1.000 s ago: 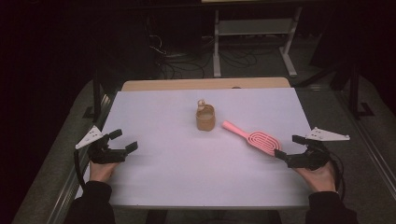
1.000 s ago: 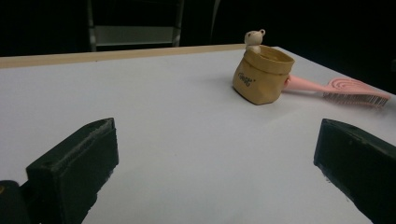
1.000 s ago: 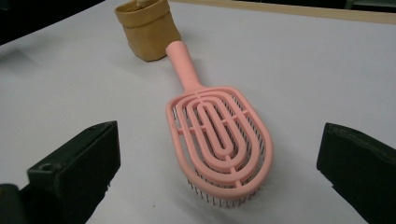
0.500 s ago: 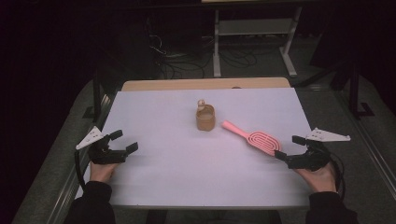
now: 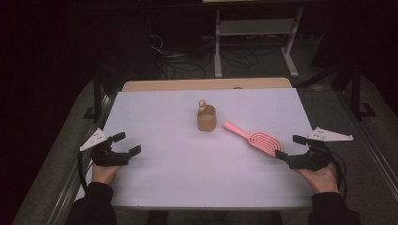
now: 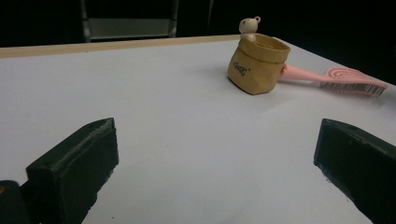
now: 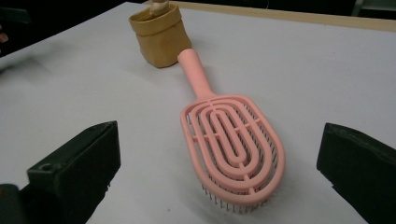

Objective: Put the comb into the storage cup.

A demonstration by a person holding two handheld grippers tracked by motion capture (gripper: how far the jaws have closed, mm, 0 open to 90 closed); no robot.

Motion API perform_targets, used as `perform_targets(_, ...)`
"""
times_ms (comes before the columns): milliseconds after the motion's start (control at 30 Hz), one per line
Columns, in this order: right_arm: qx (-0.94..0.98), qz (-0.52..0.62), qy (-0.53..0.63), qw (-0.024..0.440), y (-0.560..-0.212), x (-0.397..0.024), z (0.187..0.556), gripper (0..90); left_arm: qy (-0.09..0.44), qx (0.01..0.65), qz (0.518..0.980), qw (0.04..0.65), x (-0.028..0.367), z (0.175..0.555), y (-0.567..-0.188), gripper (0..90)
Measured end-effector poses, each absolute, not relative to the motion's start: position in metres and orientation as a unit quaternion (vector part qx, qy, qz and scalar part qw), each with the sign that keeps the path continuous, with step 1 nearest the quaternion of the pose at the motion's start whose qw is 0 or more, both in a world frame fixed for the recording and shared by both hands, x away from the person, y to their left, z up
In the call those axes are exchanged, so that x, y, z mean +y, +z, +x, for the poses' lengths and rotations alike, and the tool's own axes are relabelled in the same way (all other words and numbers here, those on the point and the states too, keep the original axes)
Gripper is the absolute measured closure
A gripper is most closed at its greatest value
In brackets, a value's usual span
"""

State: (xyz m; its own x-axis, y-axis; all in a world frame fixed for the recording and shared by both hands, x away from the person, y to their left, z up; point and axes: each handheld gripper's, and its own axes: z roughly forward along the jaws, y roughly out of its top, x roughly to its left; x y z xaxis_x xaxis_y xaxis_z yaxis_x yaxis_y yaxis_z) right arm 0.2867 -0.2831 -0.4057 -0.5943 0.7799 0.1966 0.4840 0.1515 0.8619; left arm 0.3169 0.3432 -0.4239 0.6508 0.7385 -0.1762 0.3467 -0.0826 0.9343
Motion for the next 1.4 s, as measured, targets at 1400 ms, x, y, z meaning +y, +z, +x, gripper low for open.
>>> perform_targets(1400, 0.793, 0.379, 0.459, 0.133, -0.349, -0.263, 0.314, 0.0, 0.187, 0.387, 0.709, 0.559, 0.344, 0.316, -0.424, 0.0)
